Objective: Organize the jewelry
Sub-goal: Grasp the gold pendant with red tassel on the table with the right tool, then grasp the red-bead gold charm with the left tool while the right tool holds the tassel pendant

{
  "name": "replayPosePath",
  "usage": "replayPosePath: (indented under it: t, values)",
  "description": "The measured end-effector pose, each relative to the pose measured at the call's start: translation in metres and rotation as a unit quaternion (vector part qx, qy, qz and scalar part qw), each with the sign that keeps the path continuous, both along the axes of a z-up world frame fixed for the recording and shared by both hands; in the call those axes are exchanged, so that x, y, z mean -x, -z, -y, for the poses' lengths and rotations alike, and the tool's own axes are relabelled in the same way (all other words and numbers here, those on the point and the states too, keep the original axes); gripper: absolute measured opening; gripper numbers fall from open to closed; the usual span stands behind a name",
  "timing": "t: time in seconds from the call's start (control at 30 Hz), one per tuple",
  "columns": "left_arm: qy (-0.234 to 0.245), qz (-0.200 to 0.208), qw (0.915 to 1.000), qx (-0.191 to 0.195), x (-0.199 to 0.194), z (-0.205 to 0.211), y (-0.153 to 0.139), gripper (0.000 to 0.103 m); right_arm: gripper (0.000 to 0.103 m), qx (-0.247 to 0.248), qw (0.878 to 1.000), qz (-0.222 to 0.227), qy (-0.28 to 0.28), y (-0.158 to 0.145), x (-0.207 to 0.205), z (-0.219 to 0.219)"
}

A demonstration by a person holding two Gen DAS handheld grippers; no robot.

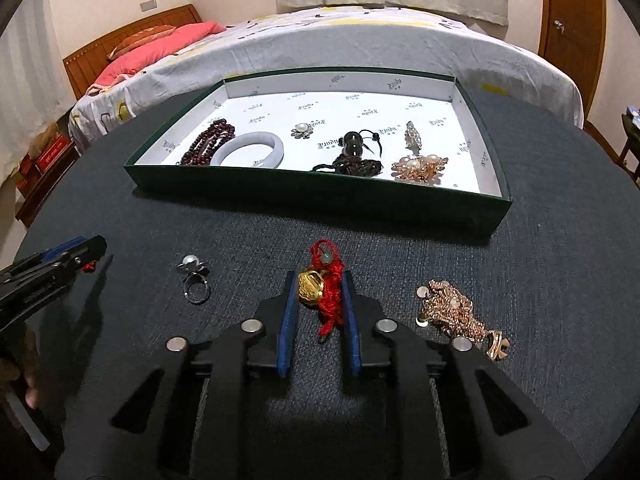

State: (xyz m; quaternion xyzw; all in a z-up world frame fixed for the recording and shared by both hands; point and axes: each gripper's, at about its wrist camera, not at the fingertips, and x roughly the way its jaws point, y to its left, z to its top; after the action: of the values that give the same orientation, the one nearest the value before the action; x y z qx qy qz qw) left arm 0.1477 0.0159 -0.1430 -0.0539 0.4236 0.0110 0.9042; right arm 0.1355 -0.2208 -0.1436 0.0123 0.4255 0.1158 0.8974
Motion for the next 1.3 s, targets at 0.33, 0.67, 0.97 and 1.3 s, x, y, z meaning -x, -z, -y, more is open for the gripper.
replayPosePath:
  t: [0.33, 0.67, 0.97, 1.3]
  values:
    - [0.002, -0.006, 1.0, -0.005, 0.008, -0.001, 0.002, 0.045, 0.015, -0.012, 1.0, 0.009, 0.0, -0.01, 0.007, 0.005]
    - [0.006, -0.008, 0.9999, -0.008, 0.01, -0.001, 0.004, 0.034, 0.015, -0.018, 1.0, 0.021, 0.003, -0.02, 0.015, 0.01]
    - [0.013, -0.01, 0.9997, -0.015, 0.013, 0.001, 0.005, 0.019, 0.015, -0.02, 1.0, 0.021, 0.003, -0.021, 0.018, 0.011]
    - [0.019, -0.006, 0.9995, -0.025, 0.014, 0.005, 0.005, 0.016, 0.015, -0.021, 1.0, 0.022, 0.004, -0.021, 0.018, 0.011]
